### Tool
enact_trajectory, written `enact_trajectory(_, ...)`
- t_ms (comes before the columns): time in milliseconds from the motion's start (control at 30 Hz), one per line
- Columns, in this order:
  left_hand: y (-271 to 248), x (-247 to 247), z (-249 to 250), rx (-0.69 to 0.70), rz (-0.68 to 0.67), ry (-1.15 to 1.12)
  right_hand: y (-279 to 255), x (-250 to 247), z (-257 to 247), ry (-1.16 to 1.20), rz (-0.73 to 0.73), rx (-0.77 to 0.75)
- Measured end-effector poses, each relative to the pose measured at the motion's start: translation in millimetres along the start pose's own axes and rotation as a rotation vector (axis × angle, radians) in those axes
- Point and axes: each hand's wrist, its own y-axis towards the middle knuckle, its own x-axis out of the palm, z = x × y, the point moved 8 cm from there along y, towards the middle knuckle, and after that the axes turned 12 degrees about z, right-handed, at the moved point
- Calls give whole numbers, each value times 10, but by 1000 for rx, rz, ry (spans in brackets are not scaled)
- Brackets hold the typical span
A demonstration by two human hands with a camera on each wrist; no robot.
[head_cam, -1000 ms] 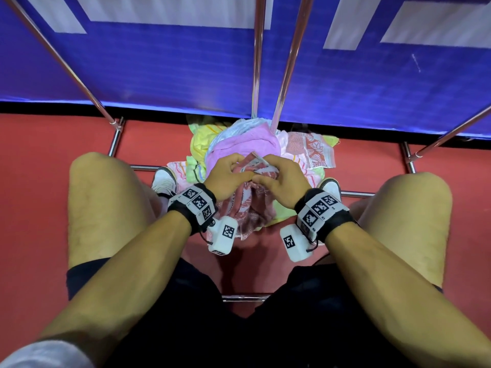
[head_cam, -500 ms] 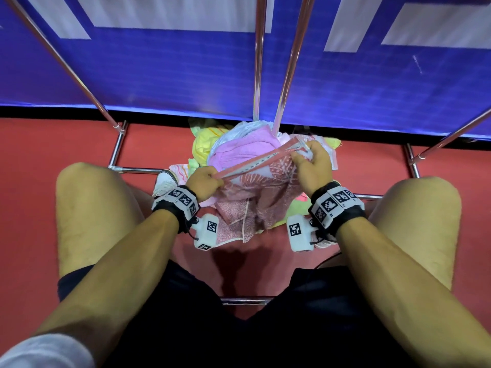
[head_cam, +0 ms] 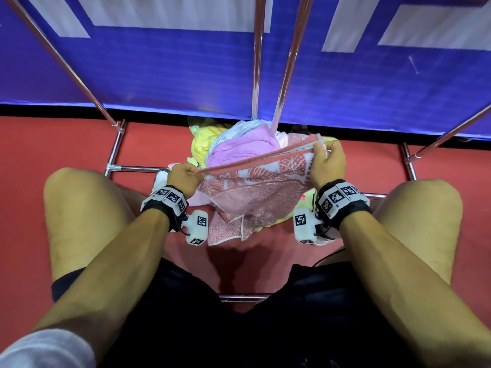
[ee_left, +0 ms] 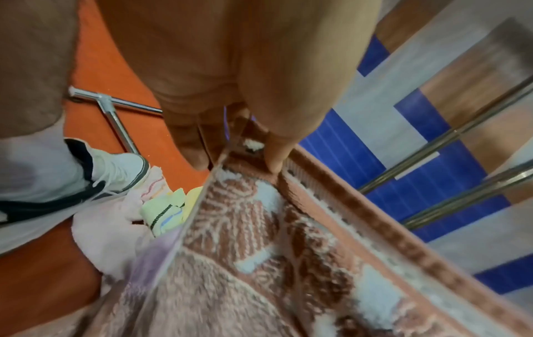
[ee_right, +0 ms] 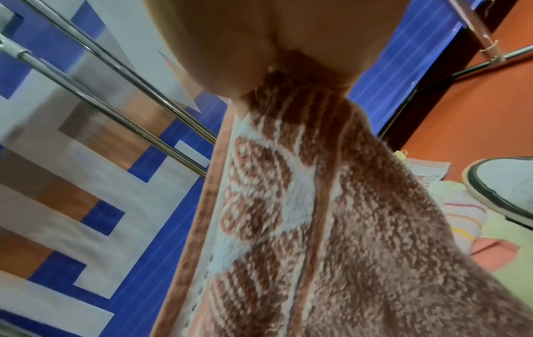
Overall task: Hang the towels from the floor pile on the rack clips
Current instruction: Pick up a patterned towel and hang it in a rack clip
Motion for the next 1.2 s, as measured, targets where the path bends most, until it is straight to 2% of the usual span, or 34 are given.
enact_trajectory(100, -4, -61, 3, -114, 40, -123, -2, 95, 174, -32, -107, 91)
enact_trajectory(233, -194, 113, 232, -218, -161, -292, -47, 93, 96, -31, -106, 105)
enact_trajectory(333, -322, 172, 509, -151, -203, -357, -79, 99, -15, 21, -110, 71)
enact_trajectory(500, -435, 267, 835, 5, -222, -418, -242, 244, -277, 38, -208, -196)
enact_trajectory(600, -452, 262, 893, -23, -142, -508, -359, 359, -333, -99, -262, -318)
enact_trajectory(700, -377, 156, 858, -81, 28, -563, -333, 433, -265, -149, -311, -262)
enact_trajectory(767, -310, 63, 829, -83, 104, -580, -264, 349, -328, -71, -227, -251)
enact_trajectory(900, -160, -296, 794, -97, 343, -692, -10, -157, -519, 204, 205, -269)
enact_trajectory(933, -131, -363, 763, -113, 393, -672, 19, -222, -536, 239, 255, -265)
enact_trajectory(1000, -105, -383, 740, -99, 421, -602, 11, -184, -525, 232, 242, -265)
enact_trajectory(1067, -151, -206, 771, -58, 331, -506, -117, 8, -537, 183, 100, -299)
enact_trajectory(1133, -265, 88, 821, -19, 149, -439, -311, 257, -532, 113, -96, -368)
enact_trajectory(1200, -409, 334, 894, 36, -18, -422, -447, 405, -517, 14, -207, -428)
